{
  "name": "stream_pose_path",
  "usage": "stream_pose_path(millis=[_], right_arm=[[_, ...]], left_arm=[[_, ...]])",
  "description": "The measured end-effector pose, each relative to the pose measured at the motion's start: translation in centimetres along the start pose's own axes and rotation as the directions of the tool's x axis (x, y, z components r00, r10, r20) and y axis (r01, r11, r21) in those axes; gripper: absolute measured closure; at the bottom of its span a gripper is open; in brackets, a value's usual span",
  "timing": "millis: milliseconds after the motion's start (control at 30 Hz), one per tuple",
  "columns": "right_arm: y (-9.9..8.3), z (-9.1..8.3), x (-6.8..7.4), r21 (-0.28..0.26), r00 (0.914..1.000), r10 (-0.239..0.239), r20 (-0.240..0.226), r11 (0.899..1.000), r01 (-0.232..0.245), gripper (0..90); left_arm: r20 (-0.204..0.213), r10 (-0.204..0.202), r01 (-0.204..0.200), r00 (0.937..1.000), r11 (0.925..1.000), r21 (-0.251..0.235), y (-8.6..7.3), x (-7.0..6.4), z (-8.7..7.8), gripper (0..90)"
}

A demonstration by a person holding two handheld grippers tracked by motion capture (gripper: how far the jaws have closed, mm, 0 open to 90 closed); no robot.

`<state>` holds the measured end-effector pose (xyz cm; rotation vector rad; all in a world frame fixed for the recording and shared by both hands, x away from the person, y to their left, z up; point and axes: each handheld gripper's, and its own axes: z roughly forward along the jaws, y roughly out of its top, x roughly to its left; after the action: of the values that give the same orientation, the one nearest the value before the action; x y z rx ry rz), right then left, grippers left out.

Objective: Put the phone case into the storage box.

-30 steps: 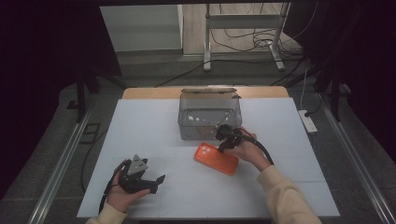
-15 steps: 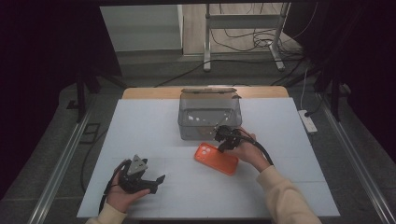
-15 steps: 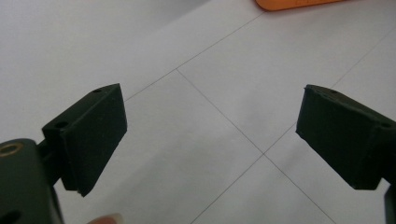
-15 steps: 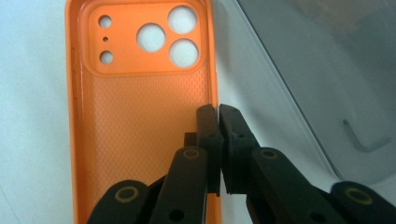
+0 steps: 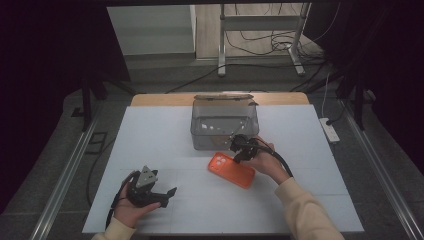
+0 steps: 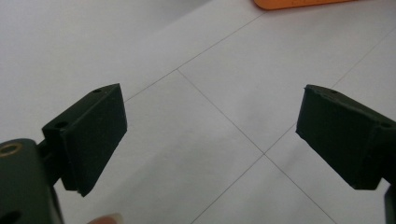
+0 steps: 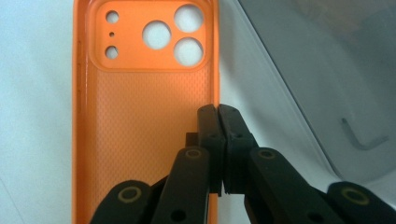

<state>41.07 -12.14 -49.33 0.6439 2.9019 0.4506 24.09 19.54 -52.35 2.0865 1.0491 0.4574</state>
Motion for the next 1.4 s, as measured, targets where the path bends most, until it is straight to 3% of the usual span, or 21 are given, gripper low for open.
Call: stream_pose_path(millis=[400,900,1400], right_arm=[[-0.1,-0.9,-0.2,-0.041,0.9996,-0.028,0.001,0.999,0.028,88.2],[-0.1,-2.3,0.0,-0.094,0.9985,-0.044,-0.034,0.995,0.041,88.1],[-0.1,-4.4,0.4,-0.138,0.9974,-0.067,-0.029,0.989,0.062,88.0]], left_arm=[[0.0,-0.002,0.002,1.0,1.0,0.002,0.0,0.1,0.0,8.4],[-0.001,-0.001,0.001,1.0,1.0,0.006,0.0,0.1,0.1,8.5],[0.005,-0.009,0.009,0.9999,0.9999,0.007,0.0,0.1,0.1,8.4]])
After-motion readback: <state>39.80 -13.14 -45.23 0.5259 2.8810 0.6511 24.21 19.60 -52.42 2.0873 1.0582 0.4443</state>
